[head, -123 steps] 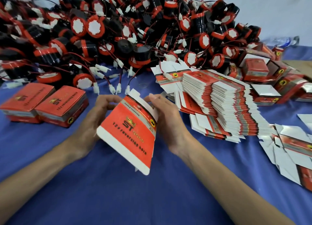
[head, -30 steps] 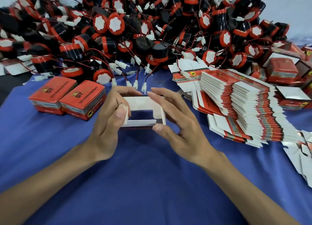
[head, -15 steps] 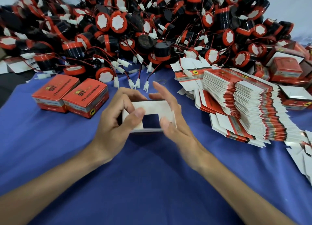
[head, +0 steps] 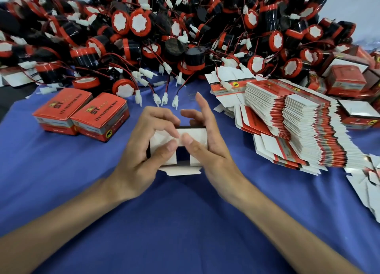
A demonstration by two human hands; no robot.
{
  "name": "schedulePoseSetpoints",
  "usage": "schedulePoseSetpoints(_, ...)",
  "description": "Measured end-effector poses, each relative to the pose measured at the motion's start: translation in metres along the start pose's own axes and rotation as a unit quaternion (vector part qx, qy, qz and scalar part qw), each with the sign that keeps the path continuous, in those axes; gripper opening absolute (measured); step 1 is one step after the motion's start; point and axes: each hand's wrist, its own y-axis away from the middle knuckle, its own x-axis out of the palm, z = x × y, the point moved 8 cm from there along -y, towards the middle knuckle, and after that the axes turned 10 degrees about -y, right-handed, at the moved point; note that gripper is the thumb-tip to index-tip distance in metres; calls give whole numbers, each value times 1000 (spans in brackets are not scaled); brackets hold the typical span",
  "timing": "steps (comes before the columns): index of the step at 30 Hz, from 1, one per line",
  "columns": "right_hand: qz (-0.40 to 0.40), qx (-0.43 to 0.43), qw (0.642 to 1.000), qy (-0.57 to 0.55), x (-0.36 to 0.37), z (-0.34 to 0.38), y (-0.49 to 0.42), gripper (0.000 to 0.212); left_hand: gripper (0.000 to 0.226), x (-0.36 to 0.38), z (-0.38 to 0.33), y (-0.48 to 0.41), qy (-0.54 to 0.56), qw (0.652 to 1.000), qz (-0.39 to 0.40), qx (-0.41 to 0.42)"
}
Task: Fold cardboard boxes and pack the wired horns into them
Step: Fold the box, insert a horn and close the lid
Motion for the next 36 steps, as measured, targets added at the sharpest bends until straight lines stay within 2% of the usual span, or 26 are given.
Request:
schedulePoseSetpoints(2,-14,-13,1000,6,-1,1,0,56,9,3,0,0,-26,999,20,9)
schedulePoseSetpoints(8,-47,-16,999,-14,-7,2,0,53,57,12,-10,3,-62,993,77,60)
schedulePoseSetpoints(13,-40,0,998,-47,-3,4,-1,46,48,7,-9,0,-78,994,19,73)
schedulePoseSetpoints(16,-20,-4,996,-84,0,6,-1,41,29,-3,-5,0,-8,996,-64,60)
schedulePoseSetpoints(18,10,-7,991,-133,6,6,0,49,18,-10,-1,-1,33,992,-112,43)
schedulePoseSetpoints(20,42,2,981,-188,11,5,0,57,16,-15,2,-3,-11,992,-126,27)
schedulePoseSetpoints(22,28,17,980,-196,5,0,-1,63,38,-15,1,-2,-81,990,-110,37)
schedulePoseSetpoints(26,6,37,985,-168,-6,-9,-4,65,67,-10,-4,-5,-119,989,-72,51)
schedulePoseSetpoints(31,44,65,977,-201,-6,-12,-5,53,71,-14,4,-9,-125,990,-43,53)
schedulePoseSetpoints(36,41,46,979,-193,-6,-9,-6,53,64,2,17,-1,-113,993,28,-15)
